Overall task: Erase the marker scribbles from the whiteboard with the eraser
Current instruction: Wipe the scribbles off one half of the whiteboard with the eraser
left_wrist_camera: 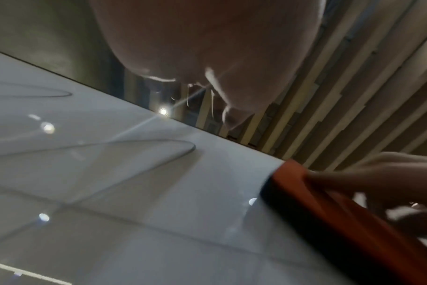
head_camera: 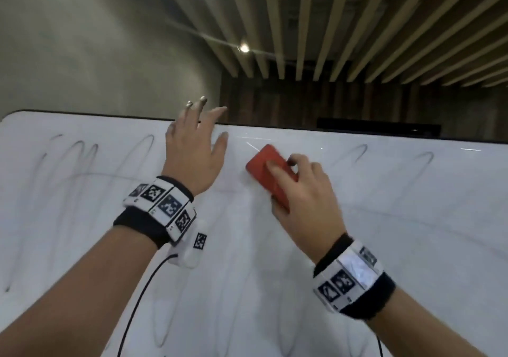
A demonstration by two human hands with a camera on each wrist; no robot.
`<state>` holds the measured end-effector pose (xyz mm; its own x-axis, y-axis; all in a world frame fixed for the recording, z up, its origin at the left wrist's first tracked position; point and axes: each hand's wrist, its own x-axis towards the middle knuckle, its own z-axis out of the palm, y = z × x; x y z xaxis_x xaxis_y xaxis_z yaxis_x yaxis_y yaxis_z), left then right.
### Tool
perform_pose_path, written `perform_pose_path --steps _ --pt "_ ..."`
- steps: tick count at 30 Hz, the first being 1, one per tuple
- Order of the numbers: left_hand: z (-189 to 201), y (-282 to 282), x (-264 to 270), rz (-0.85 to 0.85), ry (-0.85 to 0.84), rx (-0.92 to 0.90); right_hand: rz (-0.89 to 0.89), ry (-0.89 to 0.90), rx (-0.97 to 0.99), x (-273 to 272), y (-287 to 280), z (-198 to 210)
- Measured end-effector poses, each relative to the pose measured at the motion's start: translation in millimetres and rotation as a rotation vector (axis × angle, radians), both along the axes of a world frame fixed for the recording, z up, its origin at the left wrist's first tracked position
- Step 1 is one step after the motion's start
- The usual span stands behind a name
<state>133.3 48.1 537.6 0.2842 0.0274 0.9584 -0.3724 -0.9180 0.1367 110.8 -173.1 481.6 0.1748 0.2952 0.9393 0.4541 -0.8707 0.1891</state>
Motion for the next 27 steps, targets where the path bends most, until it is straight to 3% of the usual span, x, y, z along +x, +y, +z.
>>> perform_pose_path --steps 3,6,8,11,13,14,17,19,21,24,26,27 --pt "-1 3 17 0.099 0.007 0.078 0.004 0.014 -0.07 0 -8 -2" --pt "-8 5 23 0.137 -0.047 0.105 -0.036 -0.039 0.245 2 -40 39" --pt "-9 4 23 0.131 -0.062 0.092 -0.064 -0.046 0.312 2 -35 36" --pt "-8 5 23 0.143 -0.069 0.106 -0.009 0.005 -0.025 5 -4 -20" --pt "-9 7 24 0.16 -0.066 0.129 0.016 0.037 -0.141 4 -9 -24" --pt "-9 7 24 0.164 -0.058 0.133 0.031 0.024 -0.103 6 -19 -11" --pt "-9 5 22 0.169 -0.042 0.126 0.021 -0.028 0.268 7 -48 34" --pt "-10 4 21 0.172 -0.051 0.119 -0.001 -0.027 0.401 6 -47 34" --pt "-11 4 21 0.194 -0.051 0.13 0.033 -0.009 0.269 6 -26 6" --pt "-10 7 23 0.225 -0.045 0.157 0.029 0.04 -0.186 7 -5 -37" --pt "-10 7 22 0.222 -0.036 0.16 -0.007 0.049 -0.28 5 -21 -17" --pt "-10 6 22 0.22 -0.032 0.156 -0.023 0.035 -0.197 5 -31 1"
